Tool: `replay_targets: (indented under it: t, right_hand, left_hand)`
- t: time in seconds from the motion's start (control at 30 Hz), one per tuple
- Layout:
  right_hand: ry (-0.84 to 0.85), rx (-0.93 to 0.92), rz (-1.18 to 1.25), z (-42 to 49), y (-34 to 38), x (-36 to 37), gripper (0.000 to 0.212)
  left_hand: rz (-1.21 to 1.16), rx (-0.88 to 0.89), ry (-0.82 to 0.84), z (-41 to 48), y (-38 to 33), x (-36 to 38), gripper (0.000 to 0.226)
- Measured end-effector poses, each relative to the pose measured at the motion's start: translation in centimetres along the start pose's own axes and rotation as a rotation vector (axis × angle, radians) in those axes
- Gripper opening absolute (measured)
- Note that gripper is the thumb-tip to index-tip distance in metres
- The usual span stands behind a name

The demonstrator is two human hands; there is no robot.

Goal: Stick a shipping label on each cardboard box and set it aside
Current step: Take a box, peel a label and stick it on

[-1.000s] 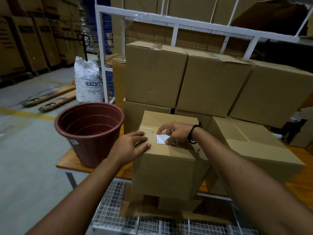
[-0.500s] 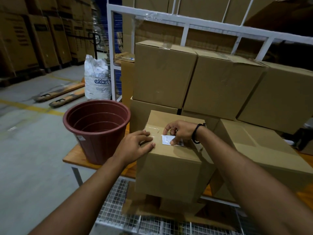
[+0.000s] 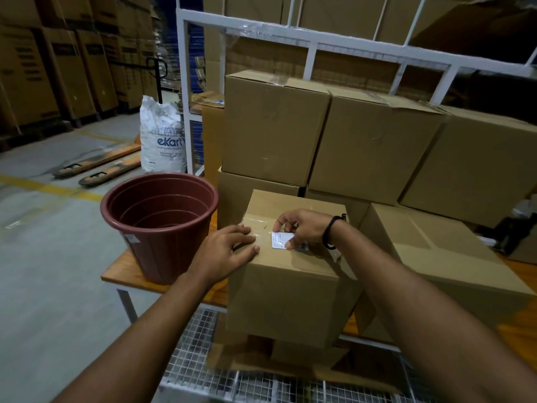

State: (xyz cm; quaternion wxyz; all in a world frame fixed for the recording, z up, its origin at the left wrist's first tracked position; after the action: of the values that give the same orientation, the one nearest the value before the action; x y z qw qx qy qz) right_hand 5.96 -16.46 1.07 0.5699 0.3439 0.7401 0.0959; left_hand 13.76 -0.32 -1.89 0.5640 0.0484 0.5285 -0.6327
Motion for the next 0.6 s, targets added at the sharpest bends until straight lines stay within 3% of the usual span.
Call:
replay_targets:
  t: [0.13,0.2,0.3,0.4,0.6]
  right_hand:
    - [-0.165,-0.040,0.140,-1.0,-1.7,-1.8,0.035]
    - [-0.307,0.001,0.064,-1.9,-3.9,-3.2,0.036]
    - [-0.374,0.044,-0.001,-4.0,-6.5,-3.3,0.024]
    - [-0.411,-0.095,-0.115,-6.8,-5.7,-2.2,0.006]
    - [-0.472,-0.306,-0.498,-7.2,-2.8,-1.7,0.025]
  left_hand:
    - [0.007,0.006,-0.007,-0.2,0.1,-0.1,0.059]
    - [0.004,0.005,-0.016,-0.2,0.0,-0.1,0.059]
    - [-0.005,0.000,-0.023,-0.1,0.0,0.0,0.059]
    - [-0.009,0.003,-0.026,-0.2,0.2,0.2,0.059]
    - [-0.024,0.031,-0.006,-0.2,0.4,0.1,0.058]
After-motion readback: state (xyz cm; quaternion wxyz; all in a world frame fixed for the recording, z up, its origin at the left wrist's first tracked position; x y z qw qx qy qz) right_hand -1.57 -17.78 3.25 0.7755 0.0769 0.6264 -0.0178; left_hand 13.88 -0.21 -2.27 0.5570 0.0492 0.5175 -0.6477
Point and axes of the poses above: each hand's wrist, its own z-axis towards the middle knuckle, its own x-axis out of the palm, y = z × x, the point moved 9 cm from there along z, towards the middle knuckle, and after that the axes turned 2 degrees about z, right-handed, at the moved point
